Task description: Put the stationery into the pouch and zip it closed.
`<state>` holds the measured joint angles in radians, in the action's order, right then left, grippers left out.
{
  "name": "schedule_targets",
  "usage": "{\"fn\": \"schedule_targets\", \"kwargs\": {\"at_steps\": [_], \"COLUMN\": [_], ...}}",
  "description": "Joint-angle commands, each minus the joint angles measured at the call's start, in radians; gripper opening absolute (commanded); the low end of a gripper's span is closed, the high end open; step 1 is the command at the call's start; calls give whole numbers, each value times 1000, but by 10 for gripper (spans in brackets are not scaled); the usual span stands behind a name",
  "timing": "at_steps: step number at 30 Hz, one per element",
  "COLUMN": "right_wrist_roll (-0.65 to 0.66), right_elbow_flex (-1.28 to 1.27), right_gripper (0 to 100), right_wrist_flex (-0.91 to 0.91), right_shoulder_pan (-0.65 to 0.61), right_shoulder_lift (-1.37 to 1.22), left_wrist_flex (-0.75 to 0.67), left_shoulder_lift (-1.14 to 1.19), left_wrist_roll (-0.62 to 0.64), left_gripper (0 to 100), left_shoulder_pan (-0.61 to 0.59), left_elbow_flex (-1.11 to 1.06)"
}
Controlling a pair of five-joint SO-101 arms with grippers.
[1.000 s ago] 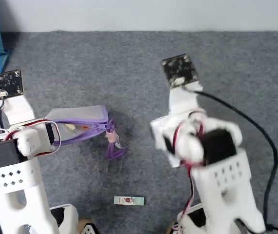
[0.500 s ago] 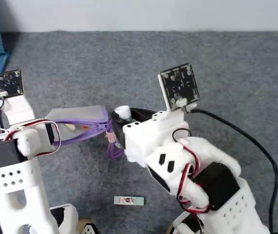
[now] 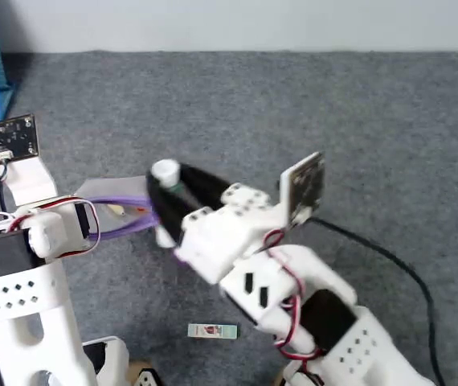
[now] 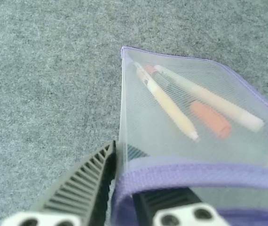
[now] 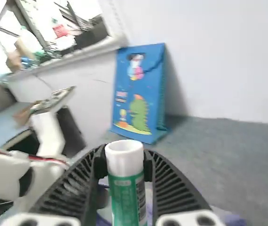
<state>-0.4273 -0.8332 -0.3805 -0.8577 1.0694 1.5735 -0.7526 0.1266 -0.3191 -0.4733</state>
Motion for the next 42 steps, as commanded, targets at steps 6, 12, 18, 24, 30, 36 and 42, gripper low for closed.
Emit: {"fn": "schedule_targets", "kwargs": {"at_steps": [6, 12, 18, 24, 30, 36, 42], "right_wrist_roll": [87, 130, 186, 206, 253, 344, 376], "right_elbow_flex": [-247, -330, -333, -353, -393, -371, -333], "right_gripper": [8, 8, 8, 8, 8, 8, 8], "right_wrist_flex": [542, 756, 820, 823, 923, 1142, 1288], "right_shoulder_pan": [-33, -31, -35, -31, -30, -33, -35], "right_shoulder_lift": [18, 18, 18, 18, -22, -217, -387], "left_wrist_flex": [-12, -5, 9, 38, 40, 44, 40], "left_shoulder_lift": [-3, 2, 3, 3, 3, 3, 3], "left_wrist_roll": [-8, -6, -3, 11, 15, 15, 15], "left_gripper": [11, 11, 11, 11, 11, 11, 11], "left_shoulder_pan": [-3, 6, 75, 81, 97, 124, 124], "left_elbow_flex": [19, 70, 104, 185, 197, 196, 186]}}
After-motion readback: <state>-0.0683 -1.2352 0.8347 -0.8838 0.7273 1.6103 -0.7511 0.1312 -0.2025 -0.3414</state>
